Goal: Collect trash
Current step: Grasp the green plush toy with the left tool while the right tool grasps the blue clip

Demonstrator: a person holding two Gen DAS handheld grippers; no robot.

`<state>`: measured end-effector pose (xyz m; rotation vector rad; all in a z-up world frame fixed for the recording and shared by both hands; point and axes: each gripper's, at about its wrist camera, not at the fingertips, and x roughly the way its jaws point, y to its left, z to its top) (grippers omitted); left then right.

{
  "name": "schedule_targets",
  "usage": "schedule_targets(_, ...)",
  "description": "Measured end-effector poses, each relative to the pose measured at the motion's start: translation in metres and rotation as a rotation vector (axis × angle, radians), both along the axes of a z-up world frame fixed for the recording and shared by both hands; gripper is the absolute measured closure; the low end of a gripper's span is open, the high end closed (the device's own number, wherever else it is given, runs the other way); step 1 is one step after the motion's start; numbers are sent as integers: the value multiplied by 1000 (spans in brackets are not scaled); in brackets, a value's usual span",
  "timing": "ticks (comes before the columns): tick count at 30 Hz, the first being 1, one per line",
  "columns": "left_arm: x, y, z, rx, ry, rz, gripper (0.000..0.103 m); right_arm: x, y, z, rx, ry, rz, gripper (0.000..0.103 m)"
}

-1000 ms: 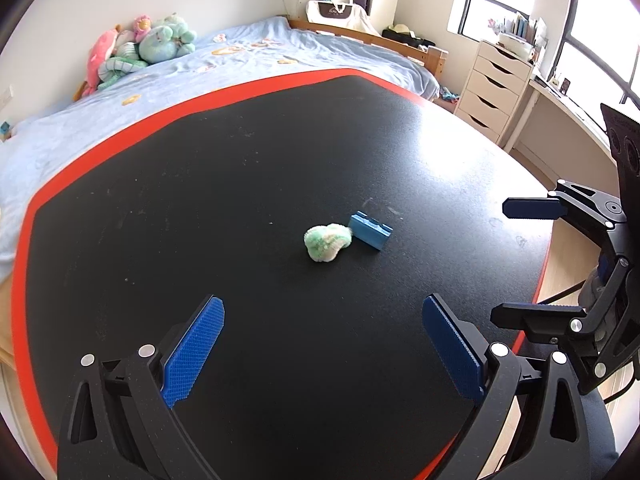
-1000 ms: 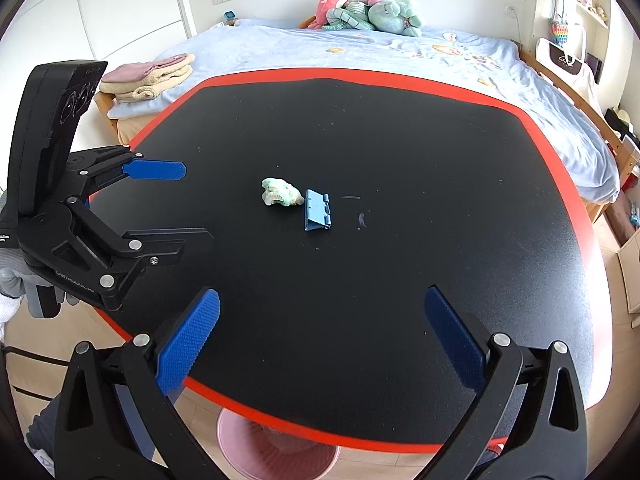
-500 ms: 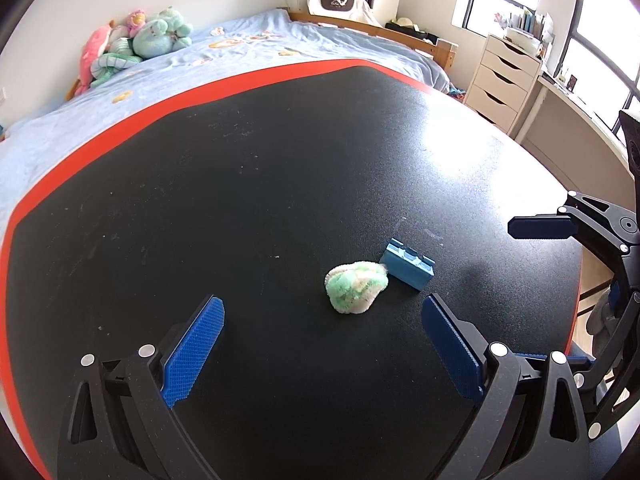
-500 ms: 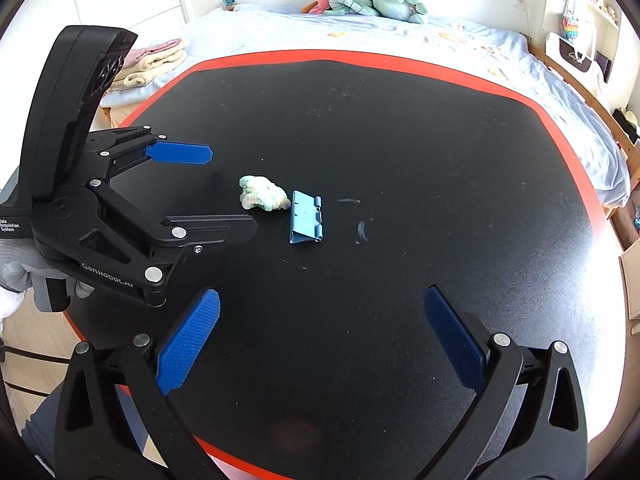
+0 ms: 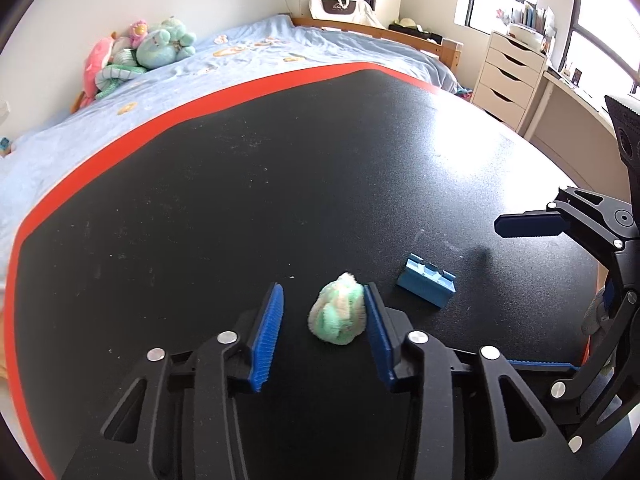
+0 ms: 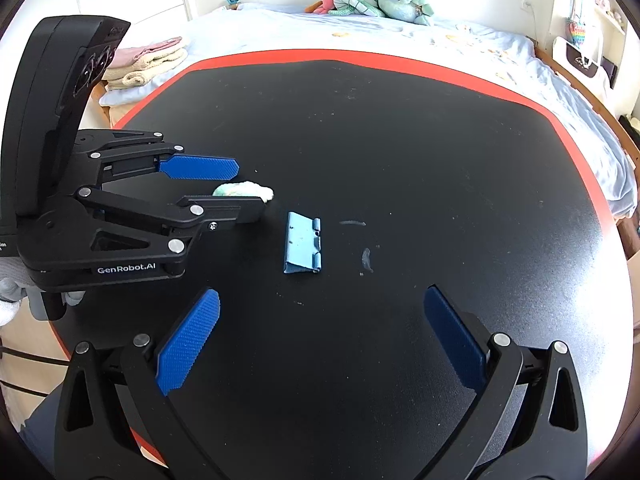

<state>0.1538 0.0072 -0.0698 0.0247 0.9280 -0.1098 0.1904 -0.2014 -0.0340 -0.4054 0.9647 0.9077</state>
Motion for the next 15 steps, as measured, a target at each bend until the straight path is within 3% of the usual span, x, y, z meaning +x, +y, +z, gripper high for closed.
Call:
schedule_targets(2,1,3,0,5,4,8,81,2,3,-2,1,-4,3,3)
schedule_targets(6,2,5,1,6,15,13,83,3,10,-2,6,-19,16,3)
schedule_targets(8,1,6,1,-2,17,19,83,5,13,-1,11,-24,24,12)
schedule_targets(10,1,6,1,-5,17,21,83,7,15,-2,-1,-25,28,30)
schedule_targets(15,-1,6,1,-4,22,22,83,11,14,-1,6,-22,31,48)
